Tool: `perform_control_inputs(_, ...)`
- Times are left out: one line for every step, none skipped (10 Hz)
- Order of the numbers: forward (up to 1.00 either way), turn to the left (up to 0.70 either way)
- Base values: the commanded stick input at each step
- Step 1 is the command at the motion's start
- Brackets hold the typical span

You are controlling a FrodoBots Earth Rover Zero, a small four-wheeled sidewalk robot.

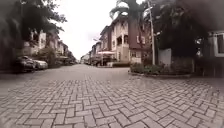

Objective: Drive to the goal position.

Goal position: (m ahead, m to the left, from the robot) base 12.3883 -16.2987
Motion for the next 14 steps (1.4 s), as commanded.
perform_control_inputs(0.7, 0.35)
perform_control_inputs(0.7, 0.27)
perform_control_inputs(0.7, 0.03)
perform_control_inputs(0.7, 0.0)
perform_control_inputs(0.7, 0.0)
perform_control_inputs(0.7, 0.0)
perform_control_inputs(0.7, 0.0)
perform_control_inputs(0.7, 0.0)
perform_control_inputs(0.7, 0.0)
perform_control_inputs(0.7, 0.0)
perform_control_inputs(0.7, 0.0)
perform_control_inputs(0.7, 0.0)
perform_control_inputs(0.7, 0.0)
perform_control_inputs(0.7, 0.0)
